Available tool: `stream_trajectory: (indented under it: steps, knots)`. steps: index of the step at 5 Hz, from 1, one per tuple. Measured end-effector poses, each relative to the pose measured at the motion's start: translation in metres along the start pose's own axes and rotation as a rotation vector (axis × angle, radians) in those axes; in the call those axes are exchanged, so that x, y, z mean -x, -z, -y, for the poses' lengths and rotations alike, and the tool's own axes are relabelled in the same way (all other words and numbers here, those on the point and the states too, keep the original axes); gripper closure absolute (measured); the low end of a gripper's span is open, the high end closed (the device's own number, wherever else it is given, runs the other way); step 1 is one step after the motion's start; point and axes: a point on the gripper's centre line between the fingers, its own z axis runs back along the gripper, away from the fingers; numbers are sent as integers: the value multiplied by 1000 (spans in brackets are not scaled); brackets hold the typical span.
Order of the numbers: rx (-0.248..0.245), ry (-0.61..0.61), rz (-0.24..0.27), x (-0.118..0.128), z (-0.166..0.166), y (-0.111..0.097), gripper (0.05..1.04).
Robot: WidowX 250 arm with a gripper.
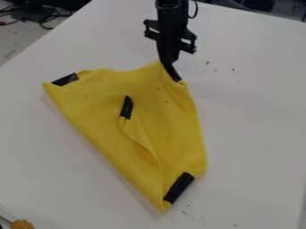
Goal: Fold the cloth from top right to bottom left
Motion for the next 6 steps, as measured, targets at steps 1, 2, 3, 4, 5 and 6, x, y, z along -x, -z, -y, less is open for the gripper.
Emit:
stream_trajectory:
  steps: [1, 2, 3, 4, 5, 6]
  knots:
    - [-27, -44, 58, 15, -4, -30, 1029]
    - [-42, -186, 117, 59, -23, -47, 1029]
    - [-21, -292, 139, 109, -43, -44, 1029]
    - [21, -389, 154, 151, -57, -35, 1009]
    - [76, -431, 189, 173, -61, -19, 862]
    - [83, -449, 166, 183, -60, -13, 603]
